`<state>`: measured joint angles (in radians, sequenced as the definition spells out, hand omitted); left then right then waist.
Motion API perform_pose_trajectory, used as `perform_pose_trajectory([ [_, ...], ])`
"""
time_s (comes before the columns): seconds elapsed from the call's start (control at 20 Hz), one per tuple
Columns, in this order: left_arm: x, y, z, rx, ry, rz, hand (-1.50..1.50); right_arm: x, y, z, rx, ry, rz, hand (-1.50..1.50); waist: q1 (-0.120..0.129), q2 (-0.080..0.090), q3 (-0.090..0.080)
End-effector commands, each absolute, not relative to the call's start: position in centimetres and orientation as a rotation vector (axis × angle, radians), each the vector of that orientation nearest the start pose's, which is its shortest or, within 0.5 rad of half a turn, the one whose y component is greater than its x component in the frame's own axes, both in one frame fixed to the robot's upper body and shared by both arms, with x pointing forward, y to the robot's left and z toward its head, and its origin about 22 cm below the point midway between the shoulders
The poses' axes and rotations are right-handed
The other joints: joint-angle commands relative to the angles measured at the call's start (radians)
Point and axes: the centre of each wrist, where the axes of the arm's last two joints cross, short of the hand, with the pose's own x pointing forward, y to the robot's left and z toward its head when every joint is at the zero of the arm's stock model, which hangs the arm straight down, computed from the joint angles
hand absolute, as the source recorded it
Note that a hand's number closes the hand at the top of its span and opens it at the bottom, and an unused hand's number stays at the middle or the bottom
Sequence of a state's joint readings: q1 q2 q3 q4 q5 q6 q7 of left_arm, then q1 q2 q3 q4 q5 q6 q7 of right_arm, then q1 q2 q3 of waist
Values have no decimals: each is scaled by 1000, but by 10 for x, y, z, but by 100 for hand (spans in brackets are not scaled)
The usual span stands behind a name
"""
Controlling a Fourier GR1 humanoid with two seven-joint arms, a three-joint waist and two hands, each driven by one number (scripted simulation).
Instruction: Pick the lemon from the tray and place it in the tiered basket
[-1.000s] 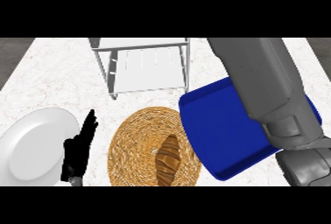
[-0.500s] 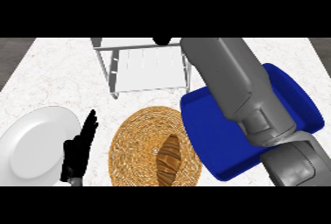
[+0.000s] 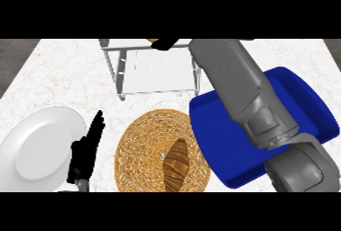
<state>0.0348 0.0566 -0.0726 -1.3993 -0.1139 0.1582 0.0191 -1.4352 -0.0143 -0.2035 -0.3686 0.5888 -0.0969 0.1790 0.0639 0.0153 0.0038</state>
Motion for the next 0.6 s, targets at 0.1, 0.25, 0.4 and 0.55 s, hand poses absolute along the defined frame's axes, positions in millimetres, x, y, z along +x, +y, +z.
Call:
perform_pose_trajectory([
  [0.1,232,224,-50,207,-1343,-72,0,464,-52,202,-210,-1606,507,-150,5,9,-4],
  [0.25,224,230,-50,224,-1323,-69,0,465,-56,202,-114,-1634,409,-150,-7,2,-4],
  [0.4,210,236,-64,231,-1327,-52,0,466,-61,215,-168,-1733,287,-150,-12,1,-5],
  [0.55,206,227,-65,224,-1313,-59,0,475,-97,219,-276,-1766,112,-150,-23,0,-4],
])
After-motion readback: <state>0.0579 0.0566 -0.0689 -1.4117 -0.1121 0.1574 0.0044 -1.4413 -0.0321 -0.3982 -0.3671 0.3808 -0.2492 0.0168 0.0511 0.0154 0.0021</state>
